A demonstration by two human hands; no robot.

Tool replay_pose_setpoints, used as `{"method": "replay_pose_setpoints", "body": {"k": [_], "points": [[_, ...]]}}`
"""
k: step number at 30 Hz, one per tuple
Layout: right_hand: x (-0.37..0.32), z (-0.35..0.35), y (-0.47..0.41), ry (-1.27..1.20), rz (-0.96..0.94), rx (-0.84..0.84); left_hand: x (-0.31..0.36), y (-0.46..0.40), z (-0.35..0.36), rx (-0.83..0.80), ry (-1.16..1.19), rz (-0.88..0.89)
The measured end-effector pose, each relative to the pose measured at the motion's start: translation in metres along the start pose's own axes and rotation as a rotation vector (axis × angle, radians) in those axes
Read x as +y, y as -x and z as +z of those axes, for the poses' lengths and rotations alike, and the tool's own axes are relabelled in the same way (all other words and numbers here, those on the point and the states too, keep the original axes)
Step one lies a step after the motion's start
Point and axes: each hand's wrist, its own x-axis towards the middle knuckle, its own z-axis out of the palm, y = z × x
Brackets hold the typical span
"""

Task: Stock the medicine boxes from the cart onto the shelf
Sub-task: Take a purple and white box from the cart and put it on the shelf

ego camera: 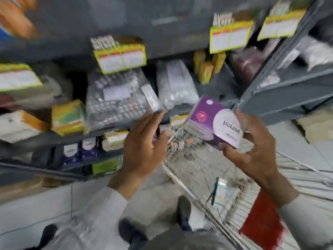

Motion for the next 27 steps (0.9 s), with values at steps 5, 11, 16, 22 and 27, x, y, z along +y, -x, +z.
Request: {"method": "replay_pose_setpoints", "body": {"k": [5,11,16,22,27], "points": [[-0.093,-0.008,-0.089,-0.124,-0.235,0.141,0.009,-0.082,-0.111,0.31,-0.225,0.241],[-0.184,0.015,-0.195,-0.132,-0.329,0.236,-0.012,-0.15,-0.176,0.32,-0.483,0.174],[-0.213,0.048,-0.252,-0.03,-0.275,0.08,-0.033,-0.166,-0.172,0.059,-0.673,-0.018],[-0.214,0.073,-0.264,0.014,-0.281,-0.029,-0.038,-0.165,-0.169,0.058,-0.67,-0.043],[-0.203,0.081,-0.26,0.01,-0.272,-0.052,-0.038,-0.165,-0.168,0.039,-0.664,-0.055]]}}
